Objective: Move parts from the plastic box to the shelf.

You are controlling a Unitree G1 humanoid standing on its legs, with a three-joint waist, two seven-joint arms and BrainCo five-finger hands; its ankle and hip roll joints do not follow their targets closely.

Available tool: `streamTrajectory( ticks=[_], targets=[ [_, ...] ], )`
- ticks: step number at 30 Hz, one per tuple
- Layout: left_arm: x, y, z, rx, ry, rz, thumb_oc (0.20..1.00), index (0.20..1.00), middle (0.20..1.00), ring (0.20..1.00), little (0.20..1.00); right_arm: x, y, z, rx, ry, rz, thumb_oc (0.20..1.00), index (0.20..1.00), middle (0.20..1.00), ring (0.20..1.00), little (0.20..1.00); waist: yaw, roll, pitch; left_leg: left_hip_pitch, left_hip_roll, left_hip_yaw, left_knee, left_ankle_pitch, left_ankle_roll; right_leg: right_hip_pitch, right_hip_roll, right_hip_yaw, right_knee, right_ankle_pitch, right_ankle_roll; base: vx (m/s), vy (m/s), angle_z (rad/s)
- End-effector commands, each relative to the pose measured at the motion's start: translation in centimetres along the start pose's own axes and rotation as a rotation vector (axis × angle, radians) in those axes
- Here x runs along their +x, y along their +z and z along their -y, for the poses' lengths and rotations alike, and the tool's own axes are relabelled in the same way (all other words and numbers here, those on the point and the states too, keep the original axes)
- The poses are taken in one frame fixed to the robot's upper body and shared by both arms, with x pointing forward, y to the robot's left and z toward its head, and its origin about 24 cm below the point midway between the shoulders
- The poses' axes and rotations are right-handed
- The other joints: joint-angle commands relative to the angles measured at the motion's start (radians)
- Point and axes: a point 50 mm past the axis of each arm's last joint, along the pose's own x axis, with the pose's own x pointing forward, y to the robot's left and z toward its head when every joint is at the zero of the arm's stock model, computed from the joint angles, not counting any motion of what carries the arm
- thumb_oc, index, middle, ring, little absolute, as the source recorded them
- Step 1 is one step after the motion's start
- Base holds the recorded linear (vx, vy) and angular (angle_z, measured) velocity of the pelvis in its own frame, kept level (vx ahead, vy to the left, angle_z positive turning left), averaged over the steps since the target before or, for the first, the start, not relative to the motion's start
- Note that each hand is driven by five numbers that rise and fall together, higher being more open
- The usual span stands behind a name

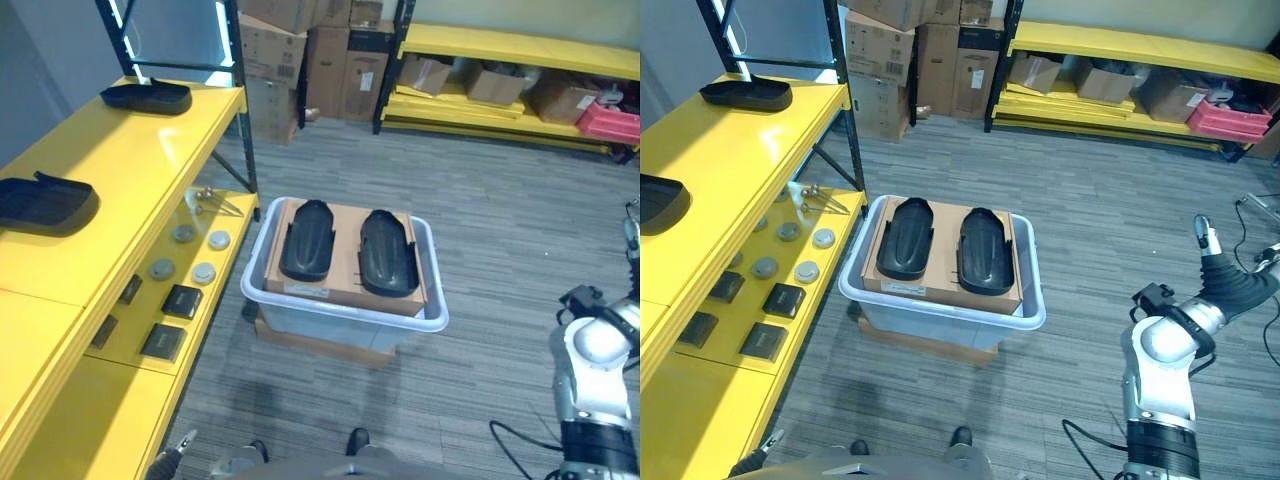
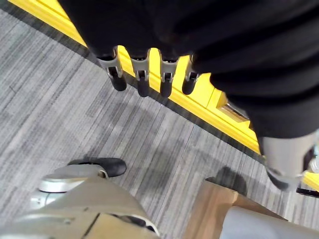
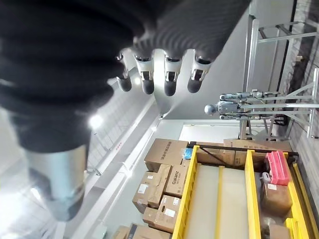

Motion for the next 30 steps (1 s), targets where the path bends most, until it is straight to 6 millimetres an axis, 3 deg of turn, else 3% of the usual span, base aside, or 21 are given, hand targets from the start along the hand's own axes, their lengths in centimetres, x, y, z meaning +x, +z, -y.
streamTrajectory(
  ticks=[1, 4, 5, 7, 9, 12, 16, 19, 20, 30],
  targets=[
    [0.1, 0.5, 0.0, 0.047, 0.017, 0.028, 1.0, 1.0, 1.0, 1.0, 1.0, 1.3, -0.3, -0.7, -0.083, 0.085, -0.01, 1.0, 1.0, 1.0, 1.0, 1.0, 0.052, 0.029, -0.004, -0.015, 0.068, -0.018, -0.019, -0.004, -0.017, 0.001, -0.056, -0.038, 0.033, -0.049, 0.085, 0.12, 0.011, 0.0],
    [0.1, 0.7, -0.4, 0.062, 0.002, 0.034, 1.0, 1.0, 1.0, 1.0, 1.0, 1.7, -1.9, -0.9, -0.142, 0.098, -0.064, 1.0, 1.0, 1.0, 1.0, 1.0, 0.077, 0.033, 0.011, -0.041, 0.068, -0.038, 0.01, -0.009, -0.016, -0.008, -0.067, -0.052, 0.056, -0.056, 0.086, 0.09, 0.028, 0.09],
    [0.3, 1.7, -0.5, 0.089, -0.026, 0.064, 1.0, 1.0, 1.0, 1.0, 1.0, 2.9, -2.8, -0.9, -0.18, 0.074, -0.085, 1.0, 1.0, 1.0, 1.0, 1.0, 0.104, 0.041, 0.038, -0.112, 0.066, -0.066, 0.059, -0.008, -0.017, -0.045, -0.083, -0.064, 0.085, -0.058, 0.087, -0.05, 0.043, 0.21],
    [0.3, 2.0, -0.5, 0.094, -0.033, 0.071, 1.0, 1.0, 1.0, 1.0, 1.0, 3.3, -3.1, -0.8, -0.172, 0.068, -0.105, 1.0, 1.0, 1.0, 1.0, 1.0, 0.111, 0.044, 0.047, -0.133, 0.065, -0.075, 0.071, -0.007, -0.017, -0.057, -0.087, -0.068, 0.092, -0.058, 0.086, -0.16, 0.045, 0.28],
    [0.7, 5.5, -0.1, 0.087, -0.083, 0.16, 1.0, 1.0, 1.0, 1.0, 1.0, 5.8, -2.6, -1.5, -0.146, -0.005, -0.067, 1.0, 1.0, 1.0, 1.0, 1.0, 0.137, 0.061, 0.125, -0.265, 0.049, -0.121, 0.141, 0.003, -0.018, -0.146, -0.114, -0.074, 0.134, -0.048, 0.087, -0.41, 0.043, 0.3],
    [0.8, 7.6, 0.6, 0.087, -0.122, 0.209, 1.0, 1.0, 1.0, 1.0, 1.0, 7.9, -2.0, -1.7, -0.153, -0.037, -0.055, 1.0, 1.0, 1.0, 1.0, 1.0, 0.16, 0.086, 0.186, -0.364, 0.036, -0.157, 0.178, 0.027, -0.025, -0.222, -0.134, -0.08, 0.17, -0.04, 0.084, -0.24, 0.039, 0.21],
    [0.7, 7.7, 0.9, 0.089, -0.152, 0.221, 1.0, 1.0, 1.0, 1.0, 1.0, 10.3, -0.7, -2.4, -0.155, -0.058, -0.056, 1.0, 1.0, 1.0, 1.0, 1.0, 0.185, 0.116, 0.247, -0.442, 0.019, -0.186, 0.21, 0.044, -0.034, -0.284, -0.152, -0.081, 0.208, -0.048, 0.074, -0.14, 0.081, 0.29],
    [0.7, 7.4, 0.6, 0.089, -0.16, 0.213, 1.0, 1.0, 1.0, 1.0, 1.0, 10.8, -0.3, -2.8, -0.156, -0.06, -0.063, 1.0, 1.0, 1.0, 1.0, 1.0, 0.195, 0.125, 0.262, -0.451, 0.015, -0.188, 0.206, 0.047, -0.036, -0.298, -0.158, -0.08, 0.221, -0.056, 0.073, 0.0, 0.059, 0.18],
    [0.6, 7.2, 0.5, 0.092, -0.164, 0.212, 1.0, 1.0, 1.0, 1.0, 1.0, 11.0, -0.2, -2.9, -0.166, -0.055, -0.063, 1.0, 1.0, 1.0, 1.0, 1.0, 0.201, 0.128, 0.265, -0.444, 0.017, -0.194, 0.209, 0.023, -0.045, -0.295, -0.155, -0.069, 0.231, -0.079, 0.084, 0.07, 0.043, -0.04],
    [0.5, 6.7, 0.8, 0.068, -0.227, 0.218, 1.0, 1.0, 1.0, 1.0, 1.0, 12.0, 0.9, -4.3, -0.199, -0.003, -0.064, 1.0, 1.0, 1.0, 1.0, 1.0, 0.211, 0.145, 0.294, -0.462, 0.008, -0.176, 0.192, 0.031, -0.046, -0.33, -0.168, -0.054, 0.237, -0.086, 0.084, 0.0, 0.057, 0.0]
  ],
)
